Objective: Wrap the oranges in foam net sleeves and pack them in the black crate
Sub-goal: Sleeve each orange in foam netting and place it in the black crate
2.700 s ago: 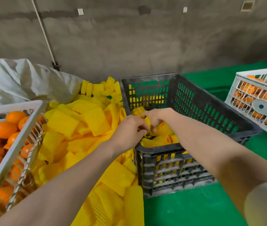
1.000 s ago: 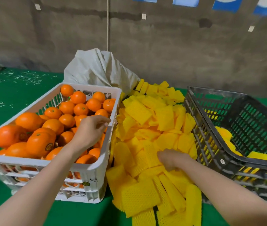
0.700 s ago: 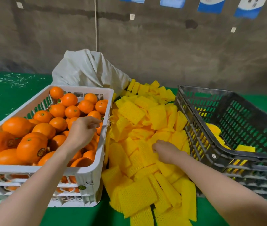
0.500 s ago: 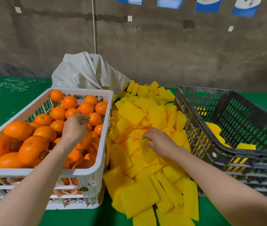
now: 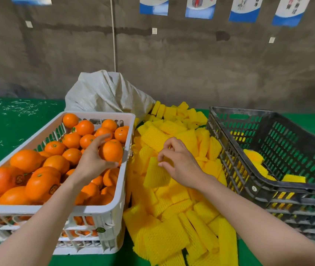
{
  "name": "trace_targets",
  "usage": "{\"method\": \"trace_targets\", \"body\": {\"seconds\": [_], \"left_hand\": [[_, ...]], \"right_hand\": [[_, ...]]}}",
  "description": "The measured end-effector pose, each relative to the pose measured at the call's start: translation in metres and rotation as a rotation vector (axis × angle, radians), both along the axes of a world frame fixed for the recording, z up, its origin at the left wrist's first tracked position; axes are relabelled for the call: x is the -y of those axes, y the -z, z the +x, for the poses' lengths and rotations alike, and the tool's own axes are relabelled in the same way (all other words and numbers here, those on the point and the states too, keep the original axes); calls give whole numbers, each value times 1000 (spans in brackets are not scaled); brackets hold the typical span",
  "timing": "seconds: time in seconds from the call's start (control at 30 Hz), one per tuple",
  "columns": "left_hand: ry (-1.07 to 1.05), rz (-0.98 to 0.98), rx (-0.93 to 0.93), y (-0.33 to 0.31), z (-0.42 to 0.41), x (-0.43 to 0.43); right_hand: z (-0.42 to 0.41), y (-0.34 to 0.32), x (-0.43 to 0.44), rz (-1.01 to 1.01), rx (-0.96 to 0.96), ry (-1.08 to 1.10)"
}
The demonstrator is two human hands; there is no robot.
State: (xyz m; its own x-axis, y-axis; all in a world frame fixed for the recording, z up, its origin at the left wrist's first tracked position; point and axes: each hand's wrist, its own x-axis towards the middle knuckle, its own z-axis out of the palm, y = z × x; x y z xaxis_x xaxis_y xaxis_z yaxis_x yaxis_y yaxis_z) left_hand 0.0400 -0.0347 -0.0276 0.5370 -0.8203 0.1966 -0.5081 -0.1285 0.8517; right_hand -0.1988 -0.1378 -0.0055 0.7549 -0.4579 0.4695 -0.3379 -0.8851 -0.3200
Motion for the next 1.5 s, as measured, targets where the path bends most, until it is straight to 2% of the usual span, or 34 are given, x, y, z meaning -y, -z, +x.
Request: {"method": "trace_targets", "body": {"seconds": [0.07, 0.13, 0.27, 0.37, 0.47, 0.67, 0.8, 0.9, 0.97, 1.07, 1.13, 1.23, 1.3, 1.37, 1.43, 1.5], "left_hand": [[79, -168, -79, -11, -14, -3], [140, -248, -185, -19, -26, -3], [265, -299, -416, -30, -52, 0], [295, -328, -540, -33, -76, 8], [291, -356, -619, -33, -101, 17], [270, -353, -544, -24, -130, 26], [427, -315, -766, -19, -131, 25], [555, -299, -912, -16, -129, 24], [590, -272, -921, -14, -130, 25], [486, -264, -853, -14, -135, 28], [394, -294, -867, -15, -137, 29], [278, -344, -771, -16, -138, 30], [212, -374, -710, -16, -139, 31], [193, -373, -655, -15, -139, 32], [274, -350, -739, -13, -138, 31], [347, -330, -928, -13, -136, 31]], "right_hand": [[-1, -7, -1, 35, 20, -53], [-3, -13, -3, 174, 33, -87], [-7, -27, -9, 465, 217, -166], [-9, -33, -11, 580, 294, -222], [-11, -31, -13, 602, 313, -201], [-16, -10, -10, 490, 406, 36], [-24, -13, -2, 512, 438, 120], [-31, -15, 5, 513, 384, 164], [-34, -16, 10, 537, 338, 187], [-32, -15, 12, 630, 351, 203], [-30, -15, 7, 781, 444, 183], [-32, -13, -2, 1119, 599, 117], [-34, -11, -3, 1273, 535, 80], [-35, -11, -5, 1286, 494, 2], [-36, -15, -3, 1297, 563, -105], [-38, -22, 1, 1292, 569, -187]]}}
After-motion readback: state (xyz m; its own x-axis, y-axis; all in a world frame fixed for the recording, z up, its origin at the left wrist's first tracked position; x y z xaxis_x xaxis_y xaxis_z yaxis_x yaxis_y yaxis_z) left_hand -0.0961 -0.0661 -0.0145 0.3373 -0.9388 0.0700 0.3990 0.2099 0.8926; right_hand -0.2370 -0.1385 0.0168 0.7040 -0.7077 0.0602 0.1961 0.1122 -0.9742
